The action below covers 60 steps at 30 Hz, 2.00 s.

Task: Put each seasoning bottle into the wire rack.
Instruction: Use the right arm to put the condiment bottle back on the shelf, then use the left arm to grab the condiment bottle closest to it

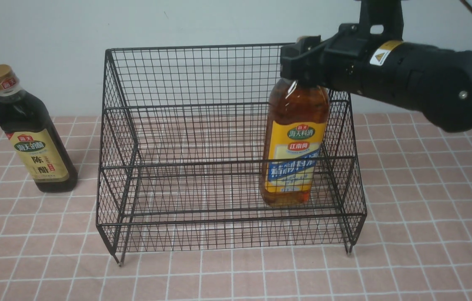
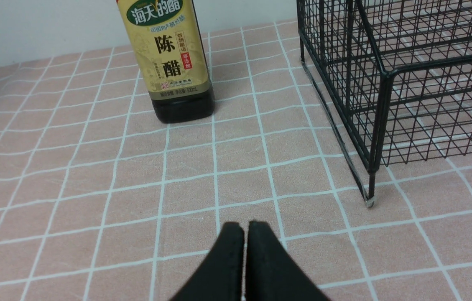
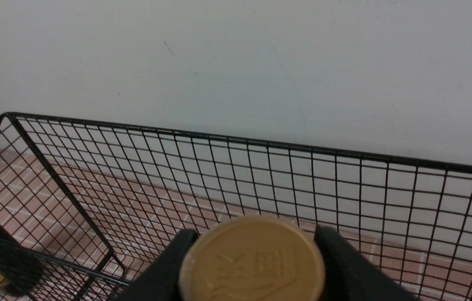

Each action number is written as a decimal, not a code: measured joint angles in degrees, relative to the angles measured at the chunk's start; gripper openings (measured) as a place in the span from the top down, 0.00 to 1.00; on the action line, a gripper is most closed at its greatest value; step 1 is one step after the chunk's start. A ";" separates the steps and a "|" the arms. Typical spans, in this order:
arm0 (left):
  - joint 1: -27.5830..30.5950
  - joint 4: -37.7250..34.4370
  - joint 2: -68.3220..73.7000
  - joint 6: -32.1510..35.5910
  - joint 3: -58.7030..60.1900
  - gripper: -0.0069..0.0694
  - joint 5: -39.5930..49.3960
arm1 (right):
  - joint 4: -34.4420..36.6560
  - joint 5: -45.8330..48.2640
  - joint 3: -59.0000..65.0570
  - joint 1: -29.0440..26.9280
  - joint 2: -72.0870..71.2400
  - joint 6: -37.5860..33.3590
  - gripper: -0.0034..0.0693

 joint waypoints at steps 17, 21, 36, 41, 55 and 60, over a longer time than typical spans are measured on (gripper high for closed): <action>0.00 0.00 0.00 0.00 0.00 0.92 0.05 | -6.75 11.04 -0.46 0.00 -16.06 0.04 0.36; 0.00 0.00 0.00 0.00 0.00 0.92 0.05 | -11.33 17.31 -0.68 0.00 -24.54 0.10 0.61; 0.00 0.00 0.00 0.00 0.00 0.92 0.05 | -13.51 38.60 -1.00 0.00 -47.55 10.29 0.97; 0.00 0.00 0.00 0.00 0.00 0.92 0.05 | -13.51 40.69 -1.00 0.00 -49.99 10.56 0.97; 0.00 0.00 0.00 0.00 0.00 0.92 0.05 | -17.19 34.33 4.36 -4.75 -51.98 9.80 0.97; 0.00 0.00 0.00 0.00 0.00 0.92 0.10 | -18.47 22.17 21.44 -17.21 -58.78 8.34 0.97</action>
